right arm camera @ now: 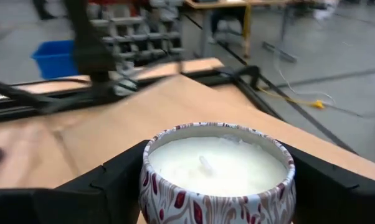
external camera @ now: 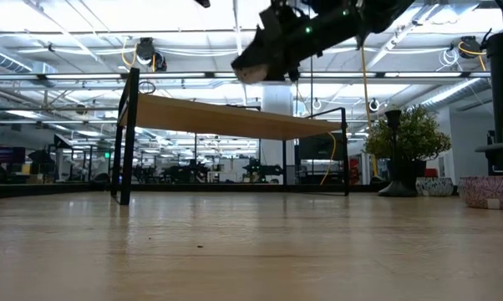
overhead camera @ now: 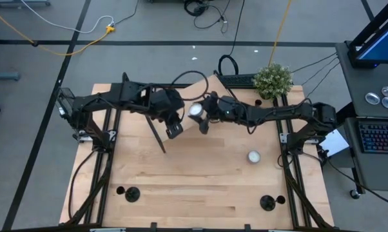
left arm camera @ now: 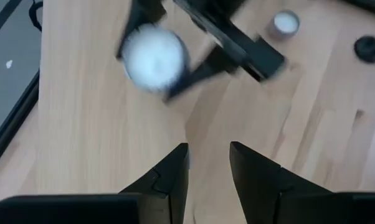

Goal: Pick & Place candle stick holders
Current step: Put the red scented candle on the shelf

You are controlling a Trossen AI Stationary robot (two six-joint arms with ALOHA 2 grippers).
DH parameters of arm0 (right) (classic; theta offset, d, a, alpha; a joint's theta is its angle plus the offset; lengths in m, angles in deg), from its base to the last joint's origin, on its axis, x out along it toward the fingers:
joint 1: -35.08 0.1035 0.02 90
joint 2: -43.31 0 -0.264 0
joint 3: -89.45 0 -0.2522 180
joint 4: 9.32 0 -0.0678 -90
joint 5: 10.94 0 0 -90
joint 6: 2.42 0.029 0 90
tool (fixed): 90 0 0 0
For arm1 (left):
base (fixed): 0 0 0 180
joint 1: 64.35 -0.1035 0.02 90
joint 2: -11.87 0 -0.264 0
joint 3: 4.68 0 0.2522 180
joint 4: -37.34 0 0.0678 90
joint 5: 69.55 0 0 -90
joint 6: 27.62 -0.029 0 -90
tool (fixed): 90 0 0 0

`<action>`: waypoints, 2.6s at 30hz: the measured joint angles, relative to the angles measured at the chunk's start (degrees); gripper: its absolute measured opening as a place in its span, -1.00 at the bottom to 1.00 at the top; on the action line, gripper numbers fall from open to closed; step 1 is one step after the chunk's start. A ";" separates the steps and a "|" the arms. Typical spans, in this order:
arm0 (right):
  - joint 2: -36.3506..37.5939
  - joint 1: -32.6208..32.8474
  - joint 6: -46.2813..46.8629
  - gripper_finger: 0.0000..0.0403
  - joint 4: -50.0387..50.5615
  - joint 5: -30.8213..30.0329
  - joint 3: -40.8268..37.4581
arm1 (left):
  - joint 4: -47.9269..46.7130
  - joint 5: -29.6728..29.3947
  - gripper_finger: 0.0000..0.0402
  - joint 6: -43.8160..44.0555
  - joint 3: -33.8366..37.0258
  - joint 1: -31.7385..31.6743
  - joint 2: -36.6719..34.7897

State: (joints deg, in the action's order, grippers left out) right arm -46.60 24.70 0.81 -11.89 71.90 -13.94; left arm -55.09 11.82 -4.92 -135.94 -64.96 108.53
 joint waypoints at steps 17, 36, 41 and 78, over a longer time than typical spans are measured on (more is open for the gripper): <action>0.00 -8.27 5.14 0.45 9.83 -18.69 0.00 | 0.10 -2.52 -0.39 -2.97 9.04 0.37 -0.13; -2.15 -11.41 8.94 0.45 1.84 -19.81 0.09 | 5.30 -2.13 -0.39 -5.03 9.10 0.37 -0.09; -6.04 -11.60 7.98 0.45 -2.96 -19.87 0.09 | 5.29 -1.46 -0.39 -4.59 9.10 0.61 -0.09; -7.00 -13.52 3.89 0.62 -5.19 -19.84 0.03 | 5.48 -1.96 -0.39 -3.34 9.10 2.23 -0.09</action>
State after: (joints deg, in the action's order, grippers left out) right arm -53.59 11.18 4.69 -17.08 52.06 -13.91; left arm -49.61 9.86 -8.26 -126.84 -62.73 108.44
